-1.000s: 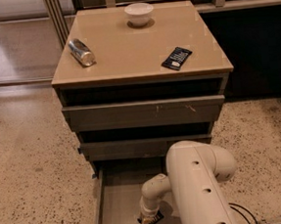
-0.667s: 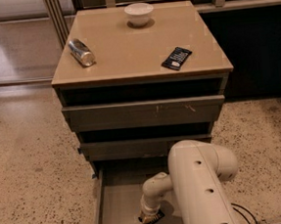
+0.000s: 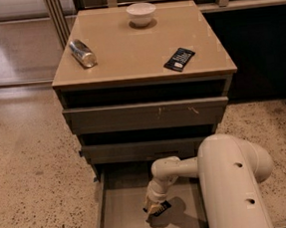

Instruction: Pick rxbar chocolate from bottom drawer and place on counter

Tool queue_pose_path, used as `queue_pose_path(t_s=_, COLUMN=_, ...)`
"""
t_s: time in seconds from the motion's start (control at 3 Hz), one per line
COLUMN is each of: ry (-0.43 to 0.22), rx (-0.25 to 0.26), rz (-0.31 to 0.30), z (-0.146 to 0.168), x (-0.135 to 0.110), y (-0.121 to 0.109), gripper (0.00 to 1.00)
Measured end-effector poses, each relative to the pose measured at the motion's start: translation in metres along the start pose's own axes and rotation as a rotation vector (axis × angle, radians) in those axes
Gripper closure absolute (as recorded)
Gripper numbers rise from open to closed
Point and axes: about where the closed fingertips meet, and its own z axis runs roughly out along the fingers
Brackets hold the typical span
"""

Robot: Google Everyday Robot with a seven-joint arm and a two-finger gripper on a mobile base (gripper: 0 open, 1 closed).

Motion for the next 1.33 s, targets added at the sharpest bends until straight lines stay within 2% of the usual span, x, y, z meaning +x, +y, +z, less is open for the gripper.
queue_pose_path(t_s=0.33, ry=-0.045, rx=0.003, rz=-0.022, z=-0.063, x=-0.012, y=0.001, gripper=1.0)
queue_pose_path(t_s=1.0, ry=-0.118, rx=0.004, rz=-0.121, z=-0.176, x=-0.042, y=0.005, gripper=1.0)
queue_pose_path(t_s=1.33, ry=-0.112, rx=0.039, rz=-0.156, z=-0.229, x=-0.062, y=0.013, gripper=1.0)
